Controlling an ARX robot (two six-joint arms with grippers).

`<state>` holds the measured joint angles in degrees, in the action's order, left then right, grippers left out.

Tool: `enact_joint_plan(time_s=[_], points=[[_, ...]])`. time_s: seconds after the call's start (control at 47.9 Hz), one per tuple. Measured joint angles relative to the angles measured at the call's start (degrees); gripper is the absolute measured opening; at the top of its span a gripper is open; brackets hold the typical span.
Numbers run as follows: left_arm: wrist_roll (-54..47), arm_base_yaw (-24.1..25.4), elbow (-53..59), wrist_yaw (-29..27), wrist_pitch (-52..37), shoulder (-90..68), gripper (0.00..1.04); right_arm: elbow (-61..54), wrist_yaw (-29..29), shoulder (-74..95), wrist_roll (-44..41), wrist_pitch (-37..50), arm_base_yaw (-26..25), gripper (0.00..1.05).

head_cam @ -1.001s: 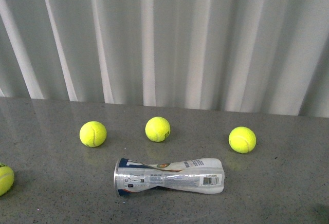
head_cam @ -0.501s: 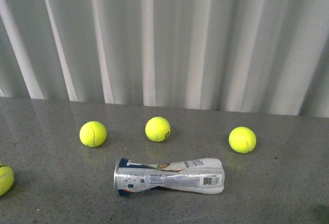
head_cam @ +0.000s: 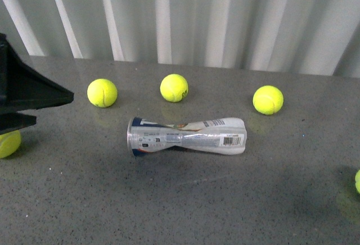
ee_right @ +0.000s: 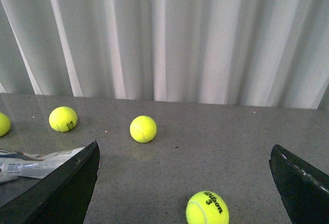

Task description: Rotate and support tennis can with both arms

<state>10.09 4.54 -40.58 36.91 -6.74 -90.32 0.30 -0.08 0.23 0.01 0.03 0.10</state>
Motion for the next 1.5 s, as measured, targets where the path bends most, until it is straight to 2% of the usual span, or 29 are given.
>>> enact_joint_plan(time_s=[0.125, 0.292, 0.438, 1.043, 1.147, 1.502], points=[[-1.0, -0.5, -6.2, 2.6, -1.0, -10.7, 0.98, 0.0, 0.0, 0.0, 0.0, 0.0, 0.0, 0.97], [-0.9, -1.0, -11.6, 2.4, -3.1, -19.6, 0.98, 0.0, 0.0, 0.0, 0.0, 0.0, 0.0, 0.97], [-0.2, -3.7, -15.9, 3.4, -3.2, -23.9, 0.98, 0.0, 0.0, 0.0, 0.0, 0.0, 0.0, 0.97], [11.3, -13.6, -20.1, 5.6, -13.9, -34.6, 0.98, 0.0, 0.0, 0.0, 0.0, 0.0, 0.0, 0.97], [12.2, -14.7, -21.0, 5.0, -13.1, -35.7, 0.98, 0.0, 0.0, 0.0, 0.0, 0.0, 0.0, 0.97], [16.2, -16.2, -21.4, 5.5, -12.7, -36.3, 0.47, 0.0, 0.0, 0.0, 0.0, 0.0, 0.0, 0.97]])
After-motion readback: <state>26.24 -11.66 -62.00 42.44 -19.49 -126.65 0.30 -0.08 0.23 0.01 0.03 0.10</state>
